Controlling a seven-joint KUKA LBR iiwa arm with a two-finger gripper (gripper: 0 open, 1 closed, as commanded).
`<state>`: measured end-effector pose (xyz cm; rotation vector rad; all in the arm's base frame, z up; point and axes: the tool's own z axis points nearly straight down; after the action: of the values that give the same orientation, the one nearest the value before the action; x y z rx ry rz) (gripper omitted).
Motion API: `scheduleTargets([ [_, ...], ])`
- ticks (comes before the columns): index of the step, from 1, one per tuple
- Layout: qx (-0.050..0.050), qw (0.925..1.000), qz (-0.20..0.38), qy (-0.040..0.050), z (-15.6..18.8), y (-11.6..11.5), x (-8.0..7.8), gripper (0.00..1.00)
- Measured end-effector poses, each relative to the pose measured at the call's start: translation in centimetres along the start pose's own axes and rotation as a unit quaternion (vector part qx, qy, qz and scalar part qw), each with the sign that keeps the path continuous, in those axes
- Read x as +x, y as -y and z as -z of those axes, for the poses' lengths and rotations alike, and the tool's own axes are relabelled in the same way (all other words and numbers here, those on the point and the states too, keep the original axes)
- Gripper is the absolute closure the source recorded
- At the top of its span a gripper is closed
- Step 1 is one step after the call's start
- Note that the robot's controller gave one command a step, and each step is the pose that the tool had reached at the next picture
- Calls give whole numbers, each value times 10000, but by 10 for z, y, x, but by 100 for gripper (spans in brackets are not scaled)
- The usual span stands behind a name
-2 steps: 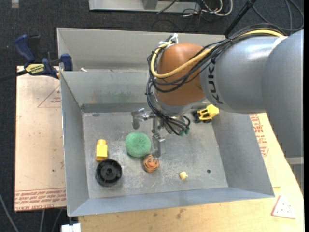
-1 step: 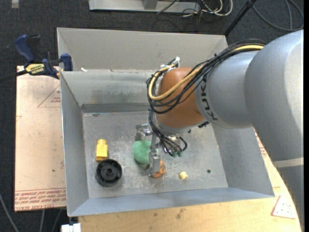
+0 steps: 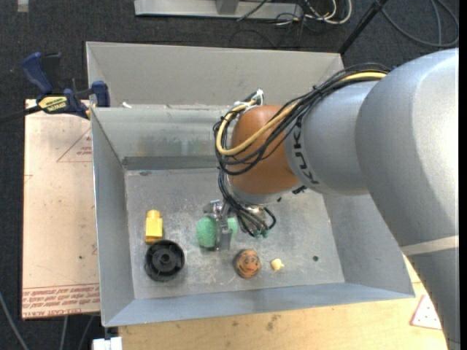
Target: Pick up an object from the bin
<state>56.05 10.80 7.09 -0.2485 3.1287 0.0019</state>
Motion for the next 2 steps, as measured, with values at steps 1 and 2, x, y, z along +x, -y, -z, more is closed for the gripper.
scheduleTargets([
  [1, 0, 10000, 36, 1, 0, -2, -5, 100],
  [2, -1, 10000, 54, 0, 2, -3, -7, 100],
])
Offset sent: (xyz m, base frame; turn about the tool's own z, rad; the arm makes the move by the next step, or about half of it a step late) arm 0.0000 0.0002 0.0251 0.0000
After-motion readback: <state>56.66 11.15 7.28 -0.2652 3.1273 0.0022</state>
